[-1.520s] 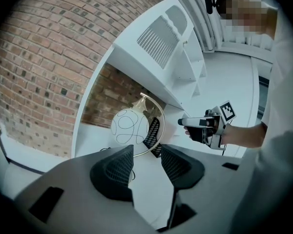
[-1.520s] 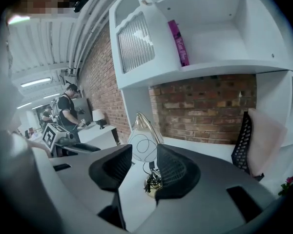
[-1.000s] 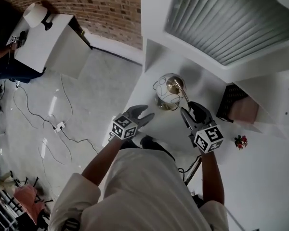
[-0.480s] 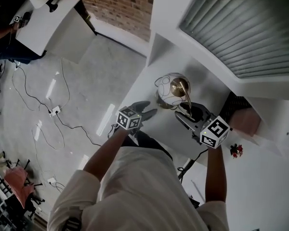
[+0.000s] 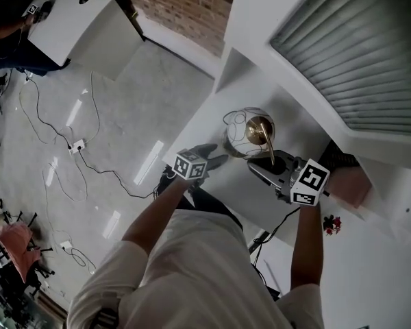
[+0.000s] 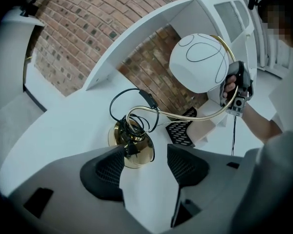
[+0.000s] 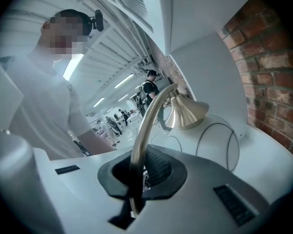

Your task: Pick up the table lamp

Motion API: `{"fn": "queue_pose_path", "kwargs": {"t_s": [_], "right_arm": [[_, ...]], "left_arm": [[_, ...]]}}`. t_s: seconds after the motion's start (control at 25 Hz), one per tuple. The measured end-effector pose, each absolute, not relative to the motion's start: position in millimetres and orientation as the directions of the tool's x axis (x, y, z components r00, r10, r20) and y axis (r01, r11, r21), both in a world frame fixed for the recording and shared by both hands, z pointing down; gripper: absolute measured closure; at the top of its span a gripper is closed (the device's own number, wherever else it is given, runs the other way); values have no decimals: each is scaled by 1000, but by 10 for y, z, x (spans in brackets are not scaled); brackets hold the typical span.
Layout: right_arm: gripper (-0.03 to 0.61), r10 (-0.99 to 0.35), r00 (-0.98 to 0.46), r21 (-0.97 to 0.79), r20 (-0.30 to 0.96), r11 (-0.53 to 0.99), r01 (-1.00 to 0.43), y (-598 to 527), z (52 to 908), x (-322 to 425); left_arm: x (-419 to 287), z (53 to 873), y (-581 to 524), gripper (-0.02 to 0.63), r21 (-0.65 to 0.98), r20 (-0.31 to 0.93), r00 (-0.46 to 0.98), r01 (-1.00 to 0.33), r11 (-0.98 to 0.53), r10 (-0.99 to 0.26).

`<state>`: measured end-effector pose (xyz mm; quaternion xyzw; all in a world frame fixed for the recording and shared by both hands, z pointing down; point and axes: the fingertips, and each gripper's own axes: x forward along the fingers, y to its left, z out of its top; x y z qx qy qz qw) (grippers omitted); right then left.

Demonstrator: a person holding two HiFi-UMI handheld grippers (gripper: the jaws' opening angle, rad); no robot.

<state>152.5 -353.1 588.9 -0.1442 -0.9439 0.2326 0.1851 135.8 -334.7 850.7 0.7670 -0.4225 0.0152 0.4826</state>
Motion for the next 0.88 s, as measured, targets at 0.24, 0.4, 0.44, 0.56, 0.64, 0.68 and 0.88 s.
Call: {"fn": "queue_pose_path", "kwargs": {"t_s": [0.24, 0.4, 0.44, 0.56, 0.64, 0.68, 0.88], "right_arm": [[568, 369, -904, -472, 218, 850, 233, -3483, 5722, 1415], [568, 346, -919, -468, 190, 855, 225, -3532, 5608, 1392], [568, 346, -919, -468, 191, 855, 224, -3529, 5608, 1390], [568, 333, -923, -467, 193, 858, 213, -3540, 5603, 1386], [568, 316, -929, -474, 193, 859, 194, -3560, 5593, 1368], [568, 306, -932, -480, 193, 858, 182, -3575, 5586, 1356], [567, 282, -946, -503, 158, 847, 169, -3574, 5545, 1288]], "left_arm": [[1369, 8633, -3307, 336, 738, 446, 625, -662, -131, -640], [1323, 8664, -3272, 337, 744, 446, 619, -658, -116, -647], [1320, 8665, -3268, 337, 746, 445, 617, -657, -112, -649], [1321, 8644, -3263, 337, 752, 436, 615, -650, -109, -657], [1327, 8644, -3234, 337, 758, 434, 618, -644, -106, -656], [1332, 8653, -3215, 336, 761, 434, 621, -641, -104, -653], [1362, 8706, -3146, 330, 779, 424, 625, -621, -88, -655]]}}
